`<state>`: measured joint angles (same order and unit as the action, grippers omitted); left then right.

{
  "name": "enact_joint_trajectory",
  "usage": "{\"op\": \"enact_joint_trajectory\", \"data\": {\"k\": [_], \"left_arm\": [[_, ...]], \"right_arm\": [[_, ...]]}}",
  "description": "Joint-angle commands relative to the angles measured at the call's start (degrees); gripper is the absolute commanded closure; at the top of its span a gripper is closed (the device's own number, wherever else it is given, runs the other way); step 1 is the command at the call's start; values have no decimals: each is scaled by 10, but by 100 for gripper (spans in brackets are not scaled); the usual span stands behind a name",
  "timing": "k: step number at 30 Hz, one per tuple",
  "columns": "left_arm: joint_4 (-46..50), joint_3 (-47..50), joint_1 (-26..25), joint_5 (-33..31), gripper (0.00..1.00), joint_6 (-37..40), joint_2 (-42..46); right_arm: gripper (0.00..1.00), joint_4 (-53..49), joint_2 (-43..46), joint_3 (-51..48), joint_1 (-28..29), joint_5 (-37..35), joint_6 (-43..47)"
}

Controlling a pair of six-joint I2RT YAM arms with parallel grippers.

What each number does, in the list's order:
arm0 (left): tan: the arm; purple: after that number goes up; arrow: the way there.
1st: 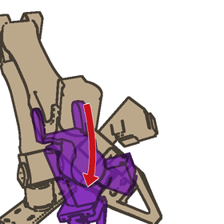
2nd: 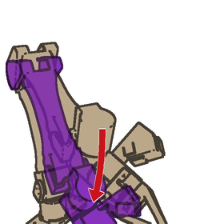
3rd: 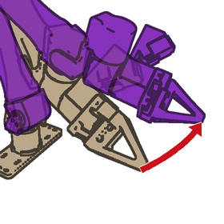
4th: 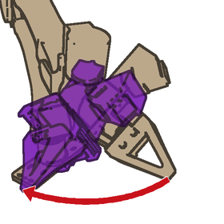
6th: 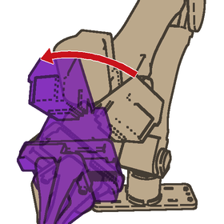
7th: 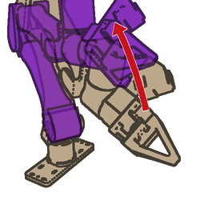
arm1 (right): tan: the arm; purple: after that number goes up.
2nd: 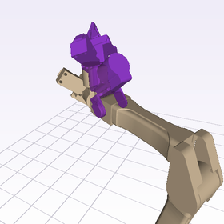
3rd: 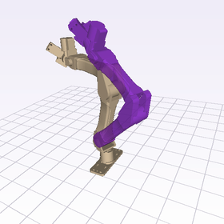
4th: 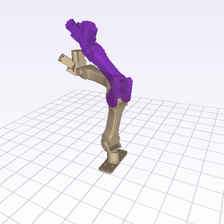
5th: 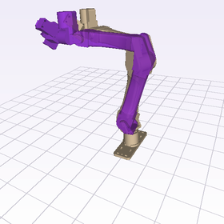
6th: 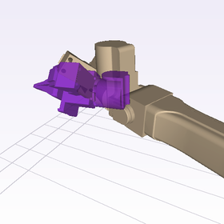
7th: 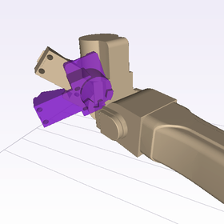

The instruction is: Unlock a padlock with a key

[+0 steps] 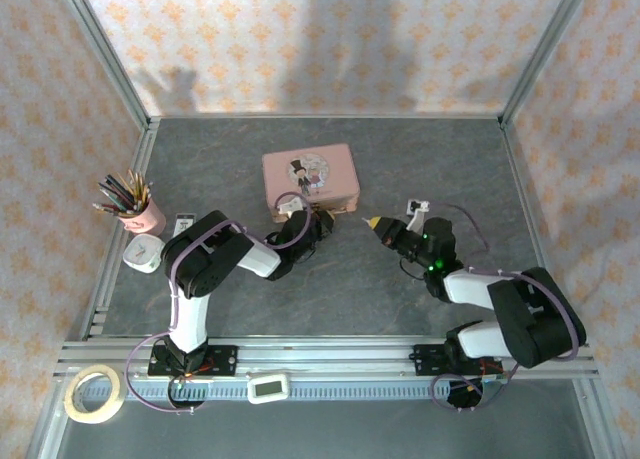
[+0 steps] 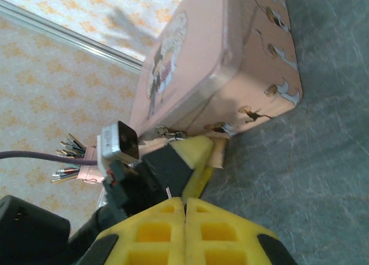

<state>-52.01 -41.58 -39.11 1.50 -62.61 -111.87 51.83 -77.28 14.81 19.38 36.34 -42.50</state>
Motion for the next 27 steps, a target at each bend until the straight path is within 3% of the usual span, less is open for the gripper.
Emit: {"op": "enact_joint_trajectory", "data": {"k": [1, 14, 27], "left_arm": [[-116, 22, 3, 94, 100, -65, 22], [-295, 59, 9, 154, 100, -166, 22], [-346, 69, 8, 179, 100, -197, 22]], "right_arm": [[100, 56, -22, -10, 9, -7, -40], [100, 138, -96, -1, 40, -33, -125], [100, 126, -95, 30, 40, -48, -118]]}}
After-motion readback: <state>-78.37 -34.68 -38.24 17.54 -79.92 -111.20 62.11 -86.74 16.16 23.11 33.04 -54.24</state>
